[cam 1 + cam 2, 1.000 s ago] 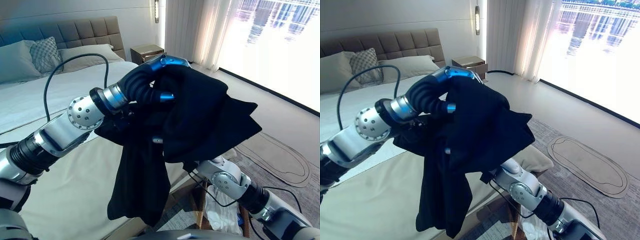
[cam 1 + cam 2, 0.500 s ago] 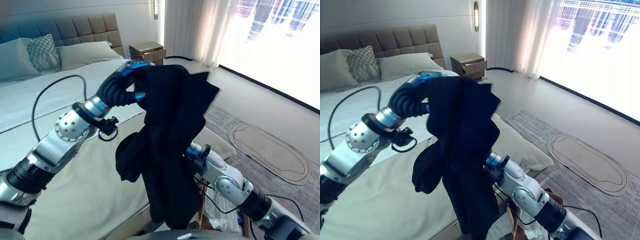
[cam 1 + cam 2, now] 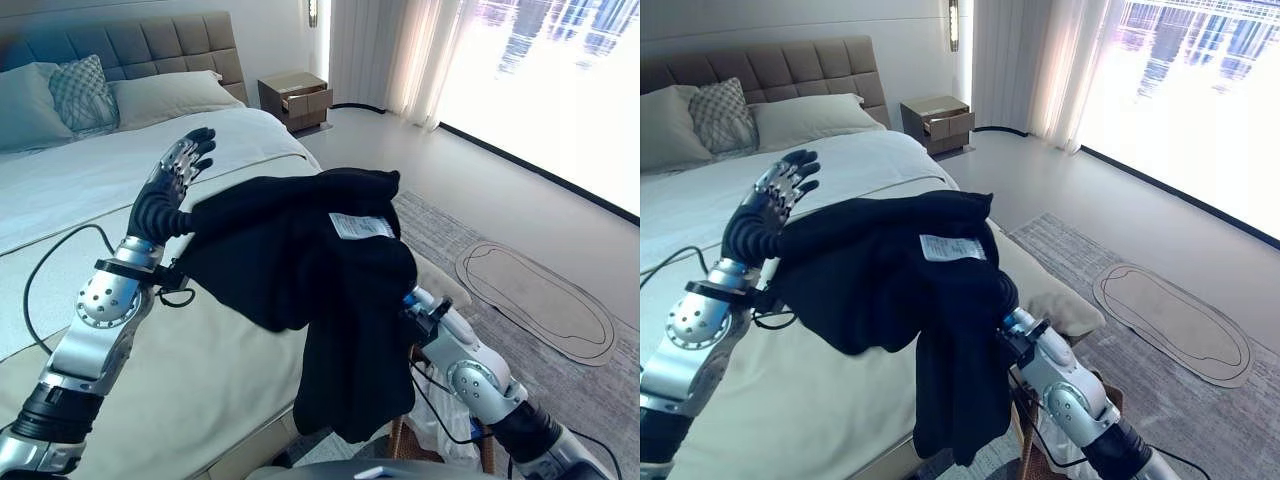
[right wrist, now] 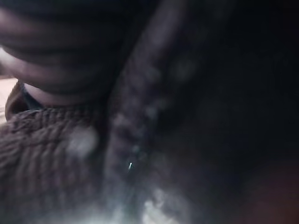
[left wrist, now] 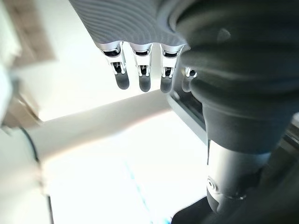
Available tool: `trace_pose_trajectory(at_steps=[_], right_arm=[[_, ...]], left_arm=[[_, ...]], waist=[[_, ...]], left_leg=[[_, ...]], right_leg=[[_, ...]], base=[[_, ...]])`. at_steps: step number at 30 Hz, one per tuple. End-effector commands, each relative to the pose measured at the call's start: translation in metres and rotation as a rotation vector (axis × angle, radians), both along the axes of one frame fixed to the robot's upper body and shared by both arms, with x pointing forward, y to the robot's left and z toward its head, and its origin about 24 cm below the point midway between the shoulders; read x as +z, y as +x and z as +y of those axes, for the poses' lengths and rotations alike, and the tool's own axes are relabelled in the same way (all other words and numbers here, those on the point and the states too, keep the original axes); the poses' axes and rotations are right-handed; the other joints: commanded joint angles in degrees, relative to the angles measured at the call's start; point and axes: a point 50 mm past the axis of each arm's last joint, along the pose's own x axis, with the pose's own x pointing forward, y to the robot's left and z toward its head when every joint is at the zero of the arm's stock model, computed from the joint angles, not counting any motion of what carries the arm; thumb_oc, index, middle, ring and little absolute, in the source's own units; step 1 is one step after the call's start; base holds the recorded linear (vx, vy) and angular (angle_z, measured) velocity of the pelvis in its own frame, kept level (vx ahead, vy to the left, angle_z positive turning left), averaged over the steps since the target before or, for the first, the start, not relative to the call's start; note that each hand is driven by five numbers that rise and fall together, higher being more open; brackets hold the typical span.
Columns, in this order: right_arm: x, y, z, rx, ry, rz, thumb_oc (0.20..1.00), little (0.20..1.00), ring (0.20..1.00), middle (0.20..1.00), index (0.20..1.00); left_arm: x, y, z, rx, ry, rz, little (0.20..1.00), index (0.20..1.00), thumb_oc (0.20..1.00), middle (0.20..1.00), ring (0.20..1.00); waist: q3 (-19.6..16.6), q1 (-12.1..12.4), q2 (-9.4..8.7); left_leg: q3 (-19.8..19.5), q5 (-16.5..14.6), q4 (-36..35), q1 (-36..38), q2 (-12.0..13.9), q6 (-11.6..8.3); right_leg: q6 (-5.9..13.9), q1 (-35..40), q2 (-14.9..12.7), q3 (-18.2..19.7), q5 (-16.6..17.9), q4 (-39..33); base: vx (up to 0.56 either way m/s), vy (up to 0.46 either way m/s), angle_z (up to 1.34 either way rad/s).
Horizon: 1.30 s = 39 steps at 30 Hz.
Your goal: Pick up clothes into the bucket
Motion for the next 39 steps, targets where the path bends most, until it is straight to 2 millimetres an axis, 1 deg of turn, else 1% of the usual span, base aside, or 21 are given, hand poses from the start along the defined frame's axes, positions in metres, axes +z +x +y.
trace_pose_trajectory(at_steps=[1,3,4,5,8,11,13,14,17,19,21,22,23,24,26,30,32,33,35,37,39], right_arm=[[0.047,-0.004,-0.012,-0.093,0.094,-0.236,0.200,0.200,0.200,0.200,0.200],[0.049,-0.002,-0.024,-0.158,0.082,-0.247,0.200,0.200,0.200,0.200,0.200],[0.049,-0.002,-0.024,-0.158,0.082,-0.247,0.200,0.200,0.200,0.200,0.200],[0.049,0.000,-0.036,-0.227,0.078,-0.248,0.200,0.200,0.200,0.200,0.200],[0.051,0.003,-0.052,-0.329,0.076,-0.259,0.200,0.200,0.200,0.200,0.200],[0.054,0.005,-0.065,-0.413,0.093,-0.271,0.200,0.200,0.200,0.200,0.200],[0.057,0.005,-0.076,-0.486,0.104,-0.283,0.200,0.200,0.200,0.200,0.200],[0.059,0.005,-0.085,-0.545,0.100,-0.298,0.200,0.200,0.200,0.200,0.200],[0.061,0.004,-0.101,-0.663,0.087,-0.311,0.200,0.200,0.200,0.200,0.200],[0.062,0.001,-0.116,-0.773,0.077,-0.315,0.200,0.200,0.200,0.200,0.200],[0.062,-0.002,-0.129,-0.874,0.058,-0.317,0.200,0.200,0.200,0.200,0.200],[0.061,-0.003,-0.138,-0.937,0.057,-0.309,0.200,0.200,0.200,0.200,0.200],[0.061,-0.003,-0.138,-0.938,0.057,-0.309,0.200,0.200,0.200,0.200,0.200],[0.058,-0.004,-0.147,-1.012,0.057,-0.292,0.200,0.200,0.200,0.200,0.200],[0.057,-0.008,-0.161,-1.111,0.042,-0.281,0.200,0.200,0.200,0.200,0.200],[0.051,-0.012,-0.182,-1.291,-0.034,-0.254,0.200,0.200,0.200,0.200,0.200],[0.047,-0.014,-0.189,-1.338,-0.042,-0.234,0.200,0.200,0.200,0.200,0.200],[0.043,-0.014,-0.192,-1.355,-0.043,-0.212,0.200,0.200,0.200,0.200,0.200],[0.038,-0.015,-0.195,-1.382,-0.062,-0.185,0.200,0.200,0.200,0.200,0.200],[0.029,-0.015,-0.200,-1.408,-0.074,-0.134,0.200,0.200,0.200,0.200,0.200],[0.021,-0.012,-0.204,-1.430,-0.098,-0.096,0.200,0.200,0.200,0.200,0.200]], left_arm=[[0.001,-0.001,0.018,0.105,0.067,-0.014,1.000,1.000,1.000,1.000,1.000],[-0.018,-0.004,0.021,0.140,0.030,0.042,1.000,1.000,1.000,1.000,1.000],[-0.018,-0.004,0.021,0.140,0.030,0.042,1.000,1.000,1.000,1.000,1.000],[-0.035,-0.009,0.026,0.180,-0.001,0.098,1.000,1.000,1.000,1.000,1.000],[-0.070,-0.017,0.033,0.262,-0.061,0.218,1.000,1.000,1.000,1.000,1.000],[-0.100,-0.027,0.036,0.330,-0.090,0.318,1.000,1.000,1.000,1.000,1.000],[-0.123,-0.035,0.039,0.388,-0.116,0.402,1.000,1.000,1.000,1.000,1.000],[-0.137,-0.041,0.041,0.434,-0.131,0.455,1.000,1.000,1.000,1.000,1.000],[-0.164,-0.051,0.042,0.508,-0.161,0.554,1.000,1.000,1.000,1.000,1.000],[-0.190,-0.066,0.045,0.592,-0.191,0.662,1.000,1.000,1.000,1.000,1.000],[-0.203,-0.072,0.044,0.616,-0.172,0.726,1.000,1.000,1.000,1.000,1.000],[-0.214,-0.080,0.044,0.636,-0.144,0.791,1.000,1.000,1.000,1.000,1.000],[-0.214,-0.080,0.044,0.636,-0.144,0.791,1.000,1.000,1.000,1.000,1.000],[-0.226,-0.089,0.045,0.654,-0.096,0.865,1.000,1.000,1.000,1.000,1.000],[-0.240,-0.101,0.047,0.664,-0.023,0.964,1.000,1.000,1.000,1.000,1.000],[-0.256,-0.114,0.047,0.670,0.069,1.075,1.000,1.000,1.000,1.000,1.000],[-0.260,-0.116,0.040,0.627,0.103,1.100,1.000,1.000,1.000,1.000,1.000],[-0.265,-0.120,0.038,0.624,0.103,1.131,1.000,1.000,1.000,1.000,1.000],[-0.272,-0.125,0.029,0.600,0.085,1.169,1.000,1.000,1.000,1.000,1.000],[-0.280,-0.130,0.020,0.585,0.050,1.208,1.000,1.000,1.000,1.000,1.000],[-0.284,-0.131,0.011,0.566,0.034,1.230,1.000,1.000,1.000,1.000,1.000]], waist=[[-1.75,0.29,-1.99],[-1.78,0.24,-1.97],[-1.78,0.24,-1.96],[-1.73,0.31,-2.01],[-1.80,0.27,-1.98],[-1.72,0.25,-1.90],[-1.66,0.22,-1.83],[-1.62,0.19,-1.79],[-1.45,0.27,-1.65],[-1.27,0.13,-1.61],[-0.94,0.07,-1.45],[-0.80,0.02,-1.34],[-0.79,0.03,-1.33],[-0.45,-0.06,-1.14],[-0.14,-0.28,-0.89],[0.79,-0.48,-0.27],[1.56,-0.49,0.06],[2.20,-0.54,0.22],[3.58,-0.54,0.56],[5.35,-0.49,0.92],[7.17,-0.47,1.37]], left_leg=[[5.14,-5.92,1.20,4.88,-1.57,1.90],[5.11,-6.02,1.23,4.93,-1.59,1.99],[5.11,-6.02,1.23,4.94,-1.59,1.99],[5.14,-6.14,1.27,4.99,-1.62,2.06],[5.15,-6.35,1.35,4.95,-1.70,2.21],[5.18,-6.53,1.50,4.86,-1.77,2.37],[5.17,-6.64,1.63,4.77,-1.84,2.48],[5.19,-6.69,1.72,4.70,-1.88,2.54],[5.08,-6.84,1.93,4.38,-1.96,2.68],[4.98,-6.92,2.19,4.19,-2.05,2.76],[4.81,-7.02,2.42,3.95,-2.12,2.86],[4.76,-7.07,2.50,3.85,-2.15,2.93],[4.76,-7.08,2.50,3.84,-2.15,2.93],[4.60,-7.16,2.64,3.67,-2.23,3.03],[4.53,-7.21,2.76,3.48,-2.35,3.12],[4.12,-7.29,3.21,2.60,-2.53,3.30],[3.82,-7.38,3.86,1.56,-2.70,3.46],[3.78,-7.42,4.28,1.01,-2.80,3.54],[3.65,-7.57,5.72,-0.71,-3.15,3.75],[3.49,-7.83,7.87,-3.18,-3.61,3.90],[3.44,-8.01,9.83,-5.87,-3.98,4.05]], right_leg=[[2.63,-3.62,-1.53,0.57,1.42,2.68],[2.56,-3.61,-1.48,0.61,1.31,2.74],[2.56,-3.61,-1.48,0.62,1.31,2.74],[2.53,-3.57,-1.51,0.69,1.19,2.78],[2.44,-3.66,-1.50,0.72,1.09,2.85],[2.36,-3.78,-1.52,0.83,1.03,2.95],[2.30,-3.87,-1.51,0.92,0.94,3.05],[2.29,-3.94,-1.51,0.85,0.88,3.15],[2.27,-4.18,-1.55,0.78,0.71,3.43],[2.23,-4.38,-1.65,0.79,0.62,3.70],[2.21,-4.54,-1.71,0.76,0.48,3.91],[2.20,-4.66,-1.73,0.66,0.39,4.06],[2.20,-4.67,-1.73,0.66,0.39,4.07],[2.19,-4.84,-1.77,0.60,0.33,4.25],[2.23,-5.08,-1.76,0.62,0.21,4.49],[2.23,-5.99,-1.94,0.70,0.07,4.98],[2.17,-7.02,-2.07,0.76,-0.04,5.59],[2.17,-7.57,-2.22,0.82,0.01,5.89],[2.06,-9.05,-2.44,1.16,0.04,6.71],[1.90,-11.12,-2.75,1.47,0.10,7.85],[1.82,-13.68,-3.00,1.79,0.22,9.23]], base=[[0.00,0.000,0.00],[0.00,0.000,0.00],[0.00,0.000,0.00],[0.00,0.000,0.00],[0.00,0.000,0.00],[0.00,0.000,0.00],[0.00,0.000,0.00],[0.00,0.000,0.00],[0.00,0.000,0.00],[0.00,0.000,0.00],[0.00,0.000,0.00],[0.00,0.000,0.00],[0.00,0.000,0.00],[0.00,0.000,0.00],[0.00,0.000,0.00],[0.00,0.000,0.00],[-0.04,0.002,-0.01],[-0.07,0.003,-0.01],[-0.09,0.001,0.01],[-0.13,-0.001,0.00],[-0.13,0.000,0.01]])
